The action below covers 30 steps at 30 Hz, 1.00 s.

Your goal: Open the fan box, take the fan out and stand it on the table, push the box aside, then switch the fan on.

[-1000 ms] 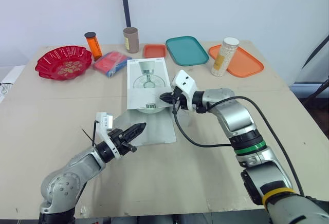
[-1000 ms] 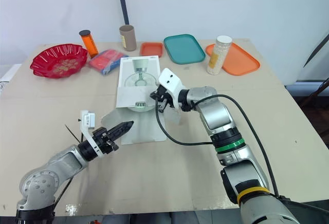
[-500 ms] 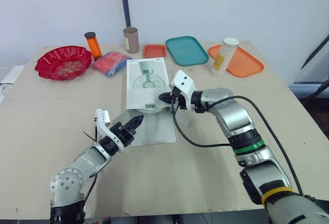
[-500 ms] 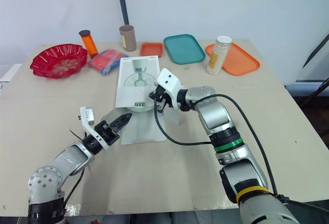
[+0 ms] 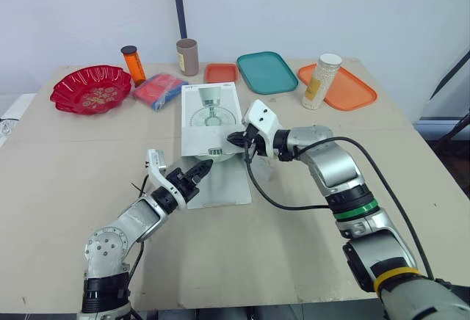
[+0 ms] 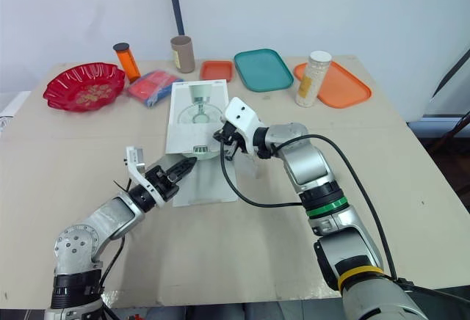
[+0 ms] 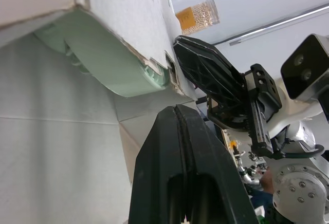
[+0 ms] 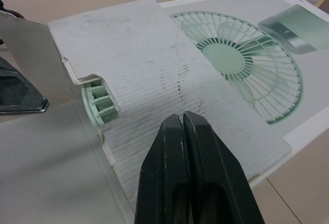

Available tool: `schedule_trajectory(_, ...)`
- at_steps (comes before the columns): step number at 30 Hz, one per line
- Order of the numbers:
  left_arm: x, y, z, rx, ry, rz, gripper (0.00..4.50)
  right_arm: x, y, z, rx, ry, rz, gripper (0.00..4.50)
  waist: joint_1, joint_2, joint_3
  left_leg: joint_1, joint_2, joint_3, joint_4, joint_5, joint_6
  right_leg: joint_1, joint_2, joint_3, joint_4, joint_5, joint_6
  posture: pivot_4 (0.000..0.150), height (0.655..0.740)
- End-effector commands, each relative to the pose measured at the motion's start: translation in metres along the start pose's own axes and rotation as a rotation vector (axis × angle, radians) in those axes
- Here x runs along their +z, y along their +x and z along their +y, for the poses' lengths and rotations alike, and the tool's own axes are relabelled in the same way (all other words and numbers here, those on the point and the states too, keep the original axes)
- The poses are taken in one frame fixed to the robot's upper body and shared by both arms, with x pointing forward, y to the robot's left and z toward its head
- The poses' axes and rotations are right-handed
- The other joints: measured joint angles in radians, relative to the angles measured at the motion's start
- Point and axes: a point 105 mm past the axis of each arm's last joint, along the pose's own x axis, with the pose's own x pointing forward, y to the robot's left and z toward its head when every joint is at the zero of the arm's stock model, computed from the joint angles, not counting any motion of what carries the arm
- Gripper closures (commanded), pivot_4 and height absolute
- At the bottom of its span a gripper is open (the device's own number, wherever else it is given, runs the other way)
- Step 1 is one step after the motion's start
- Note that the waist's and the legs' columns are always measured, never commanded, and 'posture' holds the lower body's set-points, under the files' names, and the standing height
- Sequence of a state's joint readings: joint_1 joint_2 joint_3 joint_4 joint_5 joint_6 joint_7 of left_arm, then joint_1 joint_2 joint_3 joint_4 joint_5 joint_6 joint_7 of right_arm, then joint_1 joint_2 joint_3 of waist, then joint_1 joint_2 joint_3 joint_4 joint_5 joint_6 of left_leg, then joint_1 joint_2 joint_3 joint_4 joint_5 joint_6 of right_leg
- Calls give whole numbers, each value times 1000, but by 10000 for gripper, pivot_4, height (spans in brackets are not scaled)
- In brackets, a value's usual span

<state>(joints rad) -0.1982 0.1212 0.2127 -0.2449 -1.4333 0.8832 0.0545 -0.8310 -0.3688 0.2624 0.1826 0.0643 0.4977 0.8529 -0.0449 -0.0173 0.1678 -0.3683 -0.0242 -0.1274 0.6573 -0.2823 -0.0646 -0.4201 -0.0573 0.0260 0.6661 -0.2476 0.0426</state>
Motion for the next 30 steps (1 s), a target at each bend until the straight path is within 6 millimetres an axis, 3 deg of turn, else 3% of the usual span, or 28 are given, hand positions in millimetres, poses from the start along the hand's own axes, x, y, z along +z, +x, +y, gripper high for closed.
schedule_trajectory(1, 8, -11, -10, -50, 10, -21, 45000, 5, -2, 0, -9, -19, -17, 44266, 0, 0, 0, 0, 0, 0, 0, 0, 0, 0, 0, 0, 0, 0, 0, 1500, 7400)
schedule_trajectory(17, 31, -74, -28, -68, 141, -56, 45000, 14, 6, 6, 23, -13, -55, 44266, -1, 0, 0, 0, 0, 0, -1, 0, 0, -1, 0, 0, 0, 0, 0, 1500, 7400)
schedule_trajectory(23, 27, -89, 0, 67, 250, 48, 45000, 17, 9, 7, 30, -15, -69, 44266, -1, 0, 0, 0, 0, 0, -2, 0, 0, -1, 1, 0, -1, 0, 0, 1500, 7400)
schedule_trajectory(26, 30, -83, 16, 97, 258, 49, 45000, 19, 11, 7, 30, -15, -79, 44266, -1, 0, 0, 0, 0, 0, -2, 0, 0, -1, 1, 0, -1, 0, 0, 1500, 7400)
schedule_trajectory(30, 30, -71, 23, 79, 271, 57, 45000, 21, 11, 6, 27, -18, -81, 44266, -1, 0, 0, 0, 0, 0, -2, -1, 1, -1, 1, 0, -1, 0, 0, 1500, 7400)
